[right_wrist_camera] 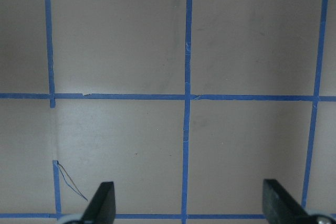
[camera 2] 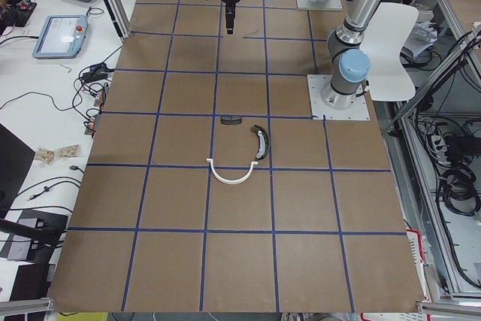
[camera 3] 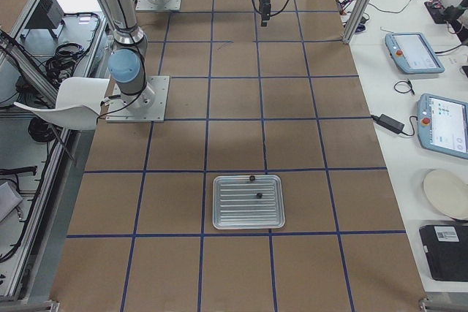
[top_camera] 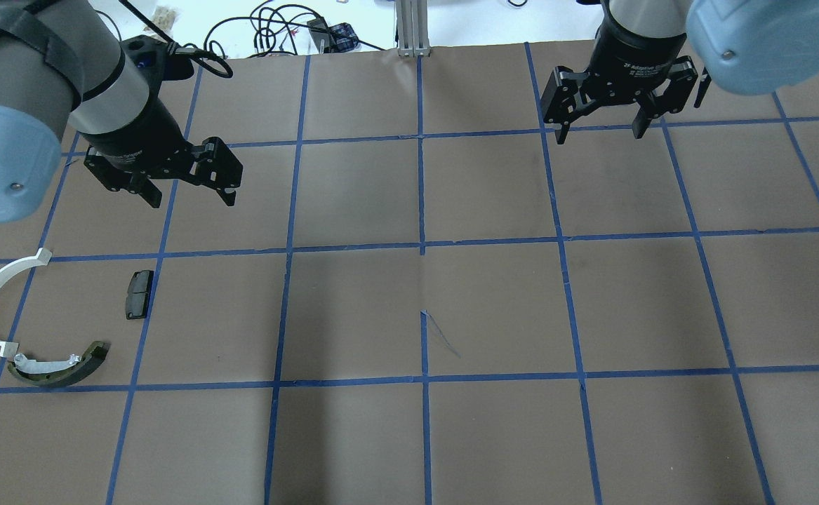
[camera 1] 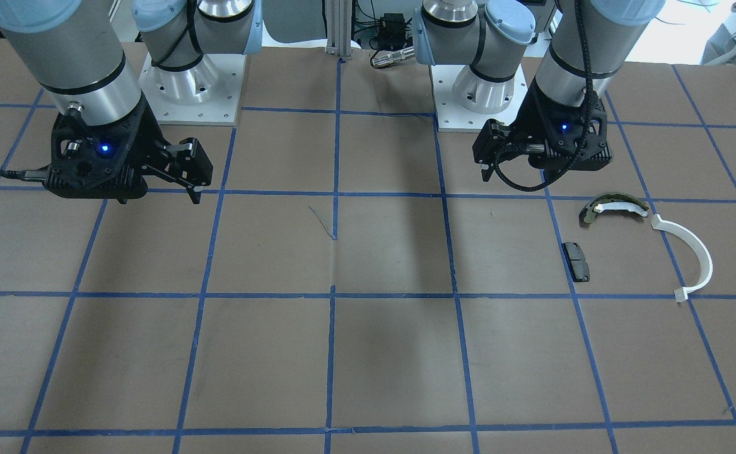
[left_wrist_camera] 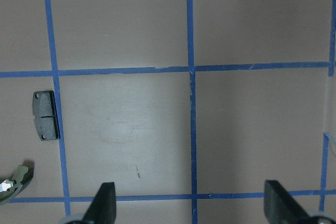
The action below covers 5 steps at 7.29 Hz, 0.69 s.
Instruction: Place bearing gear from tray to pile
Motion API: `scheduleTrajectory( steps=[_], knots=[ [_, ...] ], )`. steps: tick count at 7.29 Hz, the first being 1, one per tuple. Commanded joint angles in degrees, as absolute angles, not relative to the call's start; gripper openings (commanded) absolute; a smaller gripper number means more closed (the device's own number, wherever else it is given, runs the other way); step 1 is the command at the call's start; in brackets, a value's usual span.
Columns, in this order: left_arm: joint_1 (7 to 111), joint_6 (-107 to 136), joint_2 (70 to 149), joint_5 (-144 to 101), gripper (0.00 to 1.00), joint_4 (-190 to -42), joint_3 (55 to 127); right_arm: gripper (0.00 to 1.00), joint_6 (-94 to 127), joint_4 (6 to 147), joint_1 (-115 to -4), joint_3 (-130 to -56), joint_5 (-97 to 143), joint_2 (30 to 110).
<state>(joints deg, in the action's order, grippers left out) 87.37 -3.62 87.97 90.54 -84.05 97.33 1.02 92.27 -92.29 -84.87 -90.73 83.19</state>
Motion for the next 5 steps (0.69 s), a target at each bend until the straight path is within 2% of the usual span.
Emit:
scheduleTrajectory(
  steps=[1, 5],
  knots=[
    [87.4, -3.6, 88.2, 90.5, 1.0, -84.0, 97.6, 1.0, 1.0, 92.7, -92.3, -84.6, -90.3, 83.1],
    [87.4, -3.6, 88.6, 91.0, 1.0, -84.0, 97.6, 1.0, 0.9, 95.4, -92.1, -84.7, -90.7, 82.0]
  ],
)
